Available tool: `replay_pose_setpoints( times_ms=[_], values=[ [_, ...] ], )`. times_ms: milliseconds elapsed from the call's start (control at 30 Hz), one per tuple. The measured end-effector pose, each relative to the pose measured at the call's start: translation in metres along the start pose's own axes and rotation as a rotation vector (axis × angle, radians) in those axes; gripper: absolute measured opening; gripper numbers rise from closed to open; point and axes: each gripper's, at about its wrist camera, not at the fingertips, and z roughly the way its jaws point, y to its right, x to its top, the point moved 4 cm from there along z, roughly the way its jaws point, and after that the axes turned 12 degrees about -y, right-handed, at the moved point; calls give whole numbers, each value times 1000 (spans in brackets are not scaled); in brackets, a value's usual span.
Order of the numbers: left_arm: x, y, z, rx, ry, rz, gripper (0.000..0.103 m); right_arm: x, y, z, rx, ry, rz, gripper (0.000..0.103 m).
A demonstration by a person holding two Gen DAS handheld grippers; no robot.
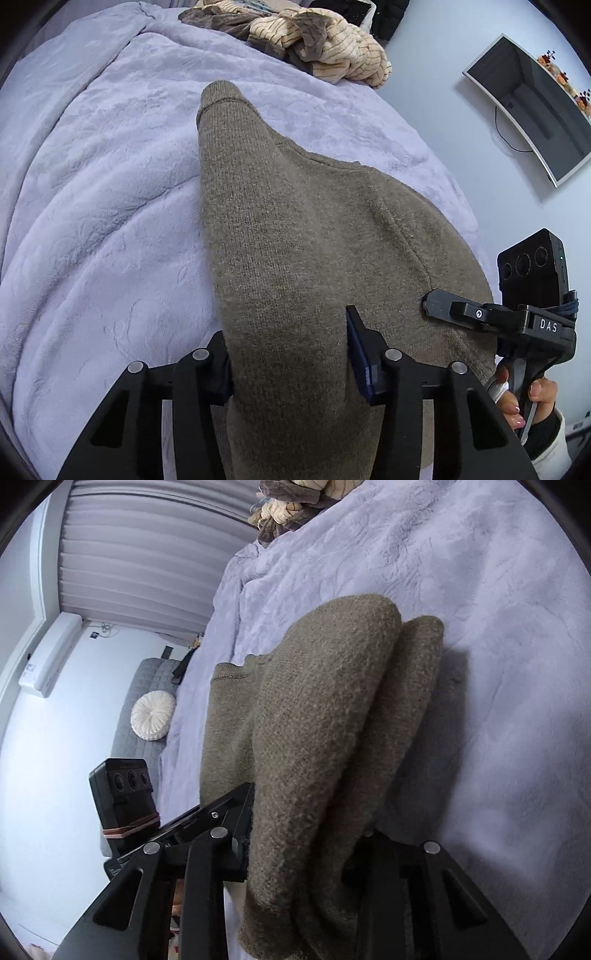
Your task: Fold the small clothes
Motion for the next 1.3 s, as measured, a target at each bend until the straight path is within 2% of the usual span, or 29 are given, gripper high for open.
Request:
replay_pose_setpoints(
  times_ms=[133, 267, 467, 700, 800, 900, 967, 1033, 1067, 1167, 1300],
  values=[
    [-15, 2, -37, -15, 30, 2, 50, -14, -23, -9, 105, 16, 12, 33],
    [-41, 1, -77, -37, 49, -12, 50, -38, -47, -13, 169, 11, 9, 33],
    [-94, -11, -112, -26, 33, -36, 50, -83, -75, 0, 204, -30, 13, 33],
    [-155, -38, -114, 20, 8, -88, 51, -134, -85, 46, 218, -98, 24, 33],
    [-173, -51, -103, 60, 1, -108, 51, -144, -78, 66, 182, -118, 36, 33],
    [-189, -65, -94, 125, 10, -146, 51, -150, -66, 74, 40, -103, 41, 36],
    [-197, -73, -102, 136, 53, -161, 51, -151, -58, 64, -90, -62, 38, 46],
    [-198, -83, -116, 182, 122, -190, 54, -153, -55, 49, -150, -19, 24, 49],
    [-198, -85, -121, 177, 137, -182, 54, -154, -53, 38, -171, 9, 20, 49],
    [-193, -100, -127, 244, 174, -211, 54, -151, -52, 18, -149, 56, 21, 50],
    [-195, -108, -111, 273, 147, -232, 54, -148, -50, 21, -57, 25, 25, 50]
  ],
)
